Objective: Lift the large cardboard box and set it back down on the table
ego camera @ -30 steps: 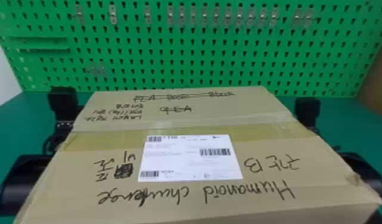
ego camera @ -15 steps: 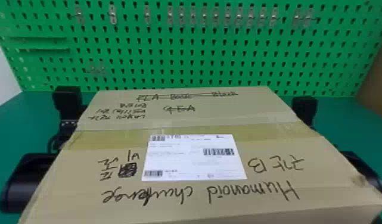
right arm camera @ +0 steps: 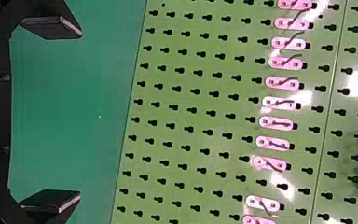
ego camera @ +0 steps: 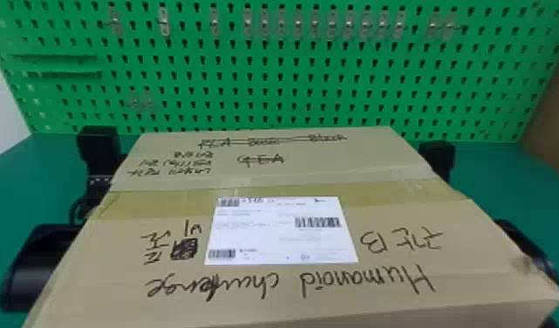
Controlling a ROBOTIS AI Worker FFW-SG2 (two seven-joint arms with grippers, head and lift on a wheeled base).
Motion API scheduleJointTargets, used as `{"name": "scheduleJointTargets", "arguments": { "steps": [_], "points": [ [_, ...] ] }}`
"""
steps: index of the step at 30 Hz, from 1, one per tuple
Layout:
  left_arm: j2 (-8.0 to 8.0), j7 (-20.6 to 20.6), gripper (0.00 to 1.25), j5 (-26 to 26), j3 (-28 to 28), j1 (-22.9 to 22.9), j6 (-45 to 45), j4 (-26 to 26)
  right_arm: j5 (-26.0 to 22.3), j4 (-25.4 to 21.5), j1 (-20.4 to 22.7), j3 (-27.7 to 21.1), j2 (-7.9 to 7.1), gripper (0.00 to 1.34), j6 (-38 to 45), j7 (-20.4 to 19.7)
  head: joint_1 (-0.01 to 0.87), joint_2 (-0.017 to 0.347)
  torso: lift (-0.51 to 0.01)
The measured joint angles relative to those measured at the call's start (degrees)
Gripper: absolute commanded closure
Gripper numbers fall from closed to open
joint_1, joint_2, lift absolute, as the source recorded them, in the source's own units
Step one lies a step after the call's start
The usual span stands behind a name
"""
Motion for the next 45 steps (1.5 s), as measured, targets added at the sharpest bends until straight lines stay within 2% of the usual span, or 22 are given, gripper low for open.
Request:
{"name": "scheduleJointTargets", "arguments": {
  "steps": [45],
  "points": [
    [-0.49,0.1,0.25,0.6,-0.7,0.1,-0.4,0.8,-0.7,0.5,-0.3,1.8,-0.27,0.09,0.0,0.0,0.566,0.054,-0.183]
  ]
}}
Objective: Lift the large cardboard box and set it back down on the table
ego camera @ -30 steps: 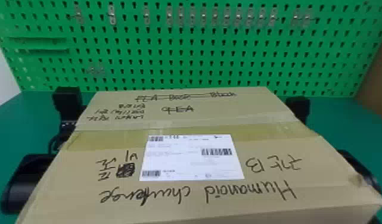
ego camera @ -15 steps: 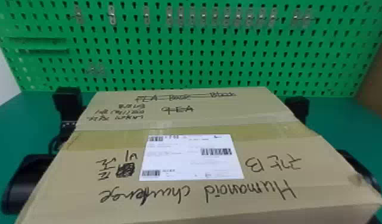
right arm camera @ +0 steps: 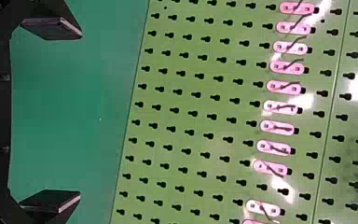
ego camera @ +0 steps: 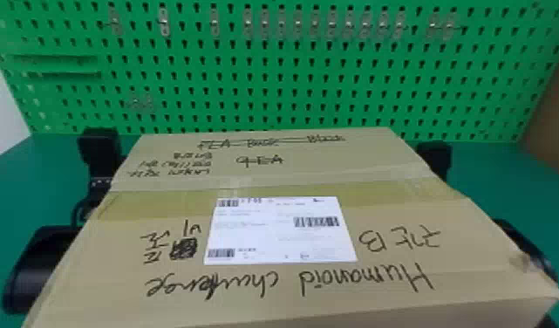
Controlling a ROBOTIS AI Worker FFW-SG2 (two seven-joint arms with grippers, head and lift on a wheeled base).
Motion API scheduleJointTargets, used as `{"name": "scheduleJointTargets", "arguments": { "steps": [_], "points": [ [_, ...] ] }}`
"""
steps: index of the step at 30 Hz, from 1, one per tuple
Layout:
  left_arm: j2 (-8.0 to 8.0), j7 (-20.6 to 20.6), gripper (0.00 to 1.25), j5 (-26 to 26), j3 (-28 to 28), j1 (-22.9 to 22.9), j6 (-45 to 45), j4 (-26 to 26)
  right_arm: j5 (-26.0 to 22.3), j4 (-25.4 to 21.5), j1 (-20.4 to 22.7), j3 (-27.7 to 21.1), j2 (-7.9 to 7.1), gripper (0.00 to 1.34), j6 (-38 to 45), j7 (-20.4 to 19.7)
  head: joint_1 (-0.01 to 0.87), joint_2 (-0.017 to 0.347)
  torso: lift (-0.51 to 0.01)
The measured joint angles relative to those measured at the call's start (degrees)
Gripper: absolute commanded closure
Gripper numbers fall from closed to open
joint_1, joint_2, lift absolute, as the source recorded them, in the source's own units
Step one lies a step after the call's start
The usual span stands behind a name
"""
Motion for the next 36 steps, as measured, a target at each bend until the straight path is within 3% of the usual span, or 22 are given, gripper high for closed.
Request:
{"name": "scheduleJointTargets", "arguments": {
  "steps": [22,36],
  "points": [
    [-0.02,0.0,0.25,-0.1,-0.6,-2.0,0.0,0.0,-0.1,0.1,-2.1,1.2,-0.56,0.09,0.0,0.0,0.566,0.054,-0.183],
    [-0.01,0.2,0.25,-0.3,-1.0,-2.8,0.0,0.2,-0.2,0.5,-2.9,1.8,0.04,0.09,0.0,0.0,0.566,0.054,-0.183]
  ]
}}
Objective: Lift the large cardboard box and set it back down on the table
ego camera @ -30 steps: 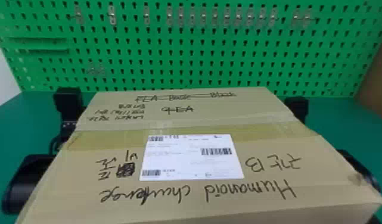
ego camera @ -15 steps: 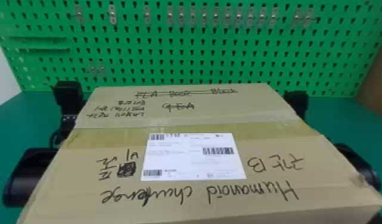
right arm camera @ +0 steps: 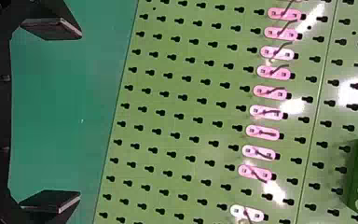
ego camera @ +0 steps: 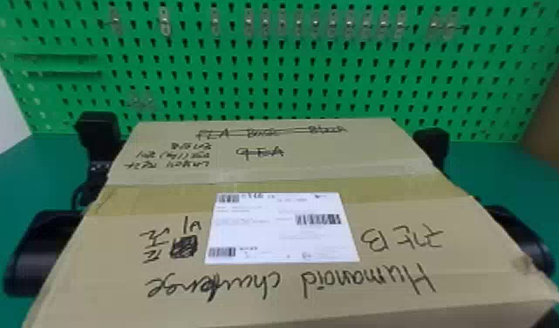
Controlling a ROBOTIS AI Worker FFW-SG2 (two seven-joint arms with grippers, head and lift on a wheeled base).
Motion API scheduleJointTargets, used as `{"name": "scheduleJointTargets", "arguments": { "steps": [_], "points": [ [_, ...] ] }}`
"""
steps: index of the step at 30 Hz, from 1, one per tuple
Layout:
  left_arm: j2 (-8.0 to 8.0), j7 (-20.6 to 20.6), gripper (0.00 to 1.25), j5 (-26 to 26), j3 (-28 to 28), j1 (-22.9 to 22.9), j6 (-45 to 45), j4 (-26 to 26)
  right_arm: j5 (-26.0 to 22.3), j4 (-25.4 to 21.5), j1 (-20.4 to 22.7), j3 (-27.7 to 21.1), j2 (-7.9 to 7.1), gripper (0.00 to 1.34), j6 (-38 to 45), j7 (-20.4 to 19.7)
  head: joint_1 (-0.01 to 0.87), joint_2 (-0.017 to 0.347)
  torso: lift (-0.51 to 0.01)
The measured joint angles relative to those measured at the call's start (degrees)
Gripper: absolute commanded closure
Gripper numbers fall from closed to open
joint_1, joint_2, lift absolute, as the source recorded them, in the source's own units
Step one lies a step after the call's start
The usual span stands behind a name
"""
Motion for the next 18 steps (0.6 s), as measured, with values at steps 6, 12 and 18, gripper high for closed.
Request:
{"name": "scheduleJointTargets", "arguments": {
  "steps": [6,12,18],
  "points": [
    [-0.03,0.1,0.25,0.1,-0.4,0.0,0.0,0.3,-0.1,0.1,0.0,0.4,0.11,0.09,0.0,0.0,0.566,0.054,-0.183],
    [-0.13,0.1,0.25,0.2,-0.4,0.0,-0.1,0.4,-0.2,0.2,0.0,0.4,0.11,0.09,0.0,0.0,0.566,0.054,-0.183],
    [-0.21,0.1,0.25,0.2,-0.4,0.0,-0.2,0.4,-0.2,0.2,-0.1,0.5,0.11,0.09,0.0,0.0,0.566,0.054,-0.183]
  ]
}}
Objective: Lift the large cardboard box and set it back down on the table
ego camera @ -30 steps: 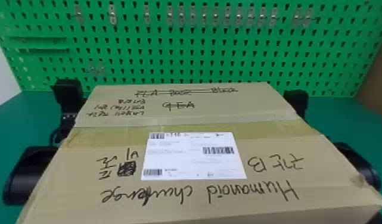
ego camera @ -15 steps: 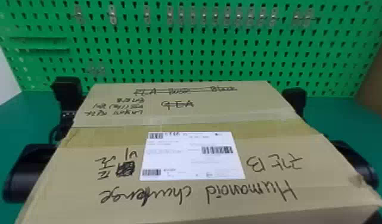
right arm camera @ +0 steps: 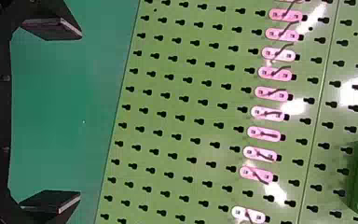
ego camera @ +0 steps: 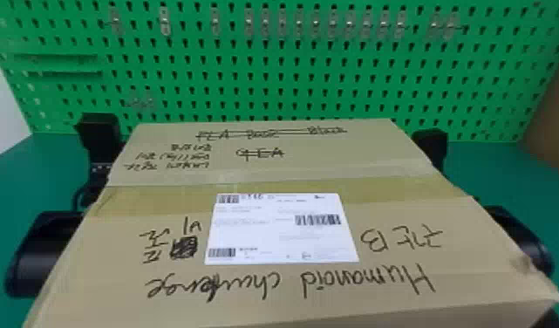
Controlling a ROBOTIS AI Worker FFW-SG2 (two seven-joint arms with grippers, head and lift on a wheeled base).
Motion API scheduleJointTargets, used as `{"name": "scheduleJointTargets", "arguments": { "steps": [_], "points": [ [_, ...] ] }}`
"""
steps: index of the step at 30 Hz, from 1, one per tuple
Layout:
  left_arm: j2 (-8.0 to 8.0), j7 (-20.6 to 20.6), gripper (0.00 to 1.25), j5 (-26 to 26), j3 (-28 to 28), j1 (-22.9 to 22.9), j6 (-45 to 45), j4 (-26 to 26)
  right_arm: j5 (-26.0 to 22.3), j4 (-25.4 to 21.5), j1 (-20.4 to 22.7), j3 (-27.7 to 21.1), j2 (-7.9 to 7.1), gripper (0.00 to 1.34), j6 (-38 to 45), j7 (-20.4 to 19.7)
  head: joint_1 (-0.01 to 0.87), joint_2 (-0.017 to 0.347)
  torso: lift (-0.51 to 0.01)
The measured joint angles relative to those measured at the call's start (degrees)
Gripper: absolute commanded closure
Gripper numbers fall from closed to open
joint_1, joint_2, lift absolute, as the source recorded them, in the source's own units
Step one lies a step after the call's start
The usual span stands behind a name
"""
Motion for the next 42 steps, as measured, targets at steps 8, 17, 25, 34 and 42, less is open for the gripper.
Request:
{"name": "scheduleJointTargets", "arguments": {
  "steps": [8,17,25,34,42],
  "points": [
    [0.01,0.0,0.25,0.0,0.0,-0.4,0.0,0.0,0.0,0.1,-0.8,0.5,-0.12,0.09,0.0,0.0,0.566,0.054,-0.183],
    [0.02,0.0,0.25,0.0,-0.1,-1.0,0.0,0.0,0.1,0.1,-1.9,0.5,-0.69,0.09,-0.1,0.0,0.566,0.054,-0.183],
    [0.03,0.0,0.25,0.0,-0.2,-1.4,-0.1,0.0,0.2,0.1,-2.8,0.8,-0.9,0.09,-0.2,0.0,0.566,0.054,-0.183],
    [0.04,0.0,0.25,-0.1,-0.3,-1.6,-0.2,0.0,0.2,0.2,-2.9,1.4,-0.86,0.09,-0.3,0.0,0.566,0.054,-0.183],
    [-0.01,0.3,0.25,-0.1,-0.6,-1.6,-0.3,0.1,0.0,0.5,-2.9,2.0,-0.6,0.09,-0.4,0.0,0.566,0.054,-0.183]
  ]
}}
